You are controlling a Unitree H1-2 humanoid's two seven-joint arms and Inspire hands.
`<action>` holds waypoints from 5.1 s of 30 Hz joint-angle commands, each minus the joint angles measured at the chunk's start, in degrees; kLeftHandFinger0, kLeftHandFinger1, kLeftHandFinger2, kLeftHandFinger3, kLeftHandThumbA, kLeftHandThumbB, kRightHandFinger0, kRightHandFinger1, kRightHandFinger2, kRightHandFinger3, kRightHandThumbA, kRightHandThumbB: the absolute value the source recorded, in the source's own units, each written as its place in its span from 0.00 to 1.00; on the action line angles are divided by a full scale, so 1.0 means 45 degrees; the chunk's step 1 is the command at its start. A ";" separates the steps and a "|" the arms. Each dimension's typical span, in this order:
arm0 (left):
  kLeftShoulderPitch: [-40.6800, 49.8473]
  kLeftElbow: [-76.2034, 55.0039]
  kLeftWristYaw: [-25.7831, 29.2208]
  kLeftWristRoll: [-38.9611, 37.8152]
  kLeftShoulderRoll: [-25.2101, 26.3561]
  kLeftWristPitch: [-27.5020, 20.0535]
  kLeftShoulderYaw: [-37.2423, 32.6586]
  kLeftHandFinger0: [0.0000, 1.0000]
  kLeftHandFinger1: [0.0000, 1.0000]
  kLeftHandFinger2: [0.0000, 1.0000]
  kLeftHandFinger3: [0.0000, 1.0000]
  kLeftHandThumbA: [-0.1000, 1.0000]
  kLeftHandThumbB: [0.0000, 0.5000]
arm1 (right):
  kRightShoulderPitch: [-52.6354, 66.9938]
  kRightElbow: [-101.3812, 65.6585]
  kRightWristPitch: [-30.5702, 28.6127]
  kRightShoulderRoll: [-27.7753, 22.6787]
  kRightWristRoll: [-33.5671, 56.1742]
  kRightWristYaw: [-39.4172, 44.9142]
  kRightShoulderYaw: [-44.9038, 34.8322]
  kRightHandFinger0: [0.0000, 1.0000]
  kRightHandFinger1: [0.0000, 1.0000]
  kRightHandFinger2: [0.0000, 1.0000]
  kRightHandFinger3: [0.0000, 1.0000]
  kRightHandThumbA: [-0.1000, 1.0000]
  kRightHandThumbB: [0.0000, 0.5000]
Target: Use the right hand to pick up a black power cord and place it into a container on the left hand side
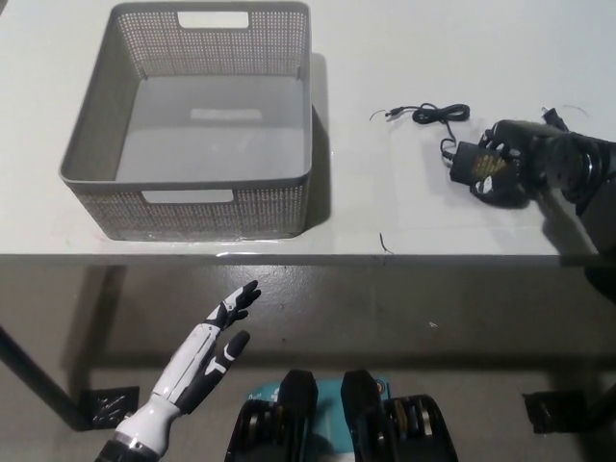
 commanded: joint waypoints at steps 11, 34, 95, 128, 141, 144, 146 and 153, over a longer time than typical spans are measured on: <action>-0.0385 -0.0267 0.0013 0.0313 0.0197 -0.0480 0.0057 1.00 1.00 1.00 1.00 1.00 0.63 | -0.0163 0.0394 -0.1108 -0.0058 0.0477 -0.2284 -0.0621 0.14 0.61 0.86 0.41 0.00 0.22; -0.0568 -0.0421 -0.0095 0.0500 0.0314 -0.0355 0.0016 1.00 1.00 1.00 1.00 1.00 0.56 | -0.1628 -0.0572 -0.1667 -0.0735 0.1689 -0.2707 -0.2409 0.09 0.47 0.69 0.66 0.65 0.18; -0.0052 -0.0945 -0.0446 0.1080 0.0482 -0.0197 -0.0604 1.00 1.00 1.00 1.00 1.00 0.50 | -0.3853 -0.4859 0.1260 0.5104 0.1913 -0.2098 -0.2514 0.21 0.14 0.16 0.32 0.81 0.29; -0.0569 -0.1123 -0.1229 0.1756 0.0656 0.0297 -0.1167 1.00 1.00 1.00 1.00 0.96 0.53 | -0.1857 -0.9707 0.2579 0.3877 0.4314 0.0904 -0.4234 1.00 1.00 1.00 1.00 1.00 0.96; 0.0348 -0.1059 -0.0921 0.1430 0.0736 0.0109 -0.0704 1.00 1.00 1.00 1.00 0.97 0.47 | -0.1144 -1.5790 0.5269 0.2517 0.6314 0.1712 -0.6252 1.00 1.00 1.00 1.00 1.00 0.97; 0.0738 -0.1273 -0.0954 0.1259 0.0774 0.0258 -0.0465 1.00 1.00 1.00 1.00 1.00 0.49 | 0.0730 -1.8244 0.5596 0.2620 0.6305 0.1700 -0.6012 1.00 1.00 1.00 1.00 1.00 0.78; 0.0924 -0.1399 -0.0997 0.1169 0.0785 0.0261 -0.0349 1.00 1.00 1.00 1.00 1.00 0.45 | 0.2042 -1.9456 0.5267 0.2697 0.6298 0.1606 -0.5816 1.00 1.00 1.00 1.00 1.00 0.77; 0.1358 -0.1132 -0.0893 0.0064 0.0391 0.0145 0.0250 1.00 1.00 1.00 1.00 1.00 0.59 | 0.7137 -2.2200 0.4104 0.3184 0.6941 0.1257 -0.5506 1.00 1.00 1.00 1.00 1.00 0.80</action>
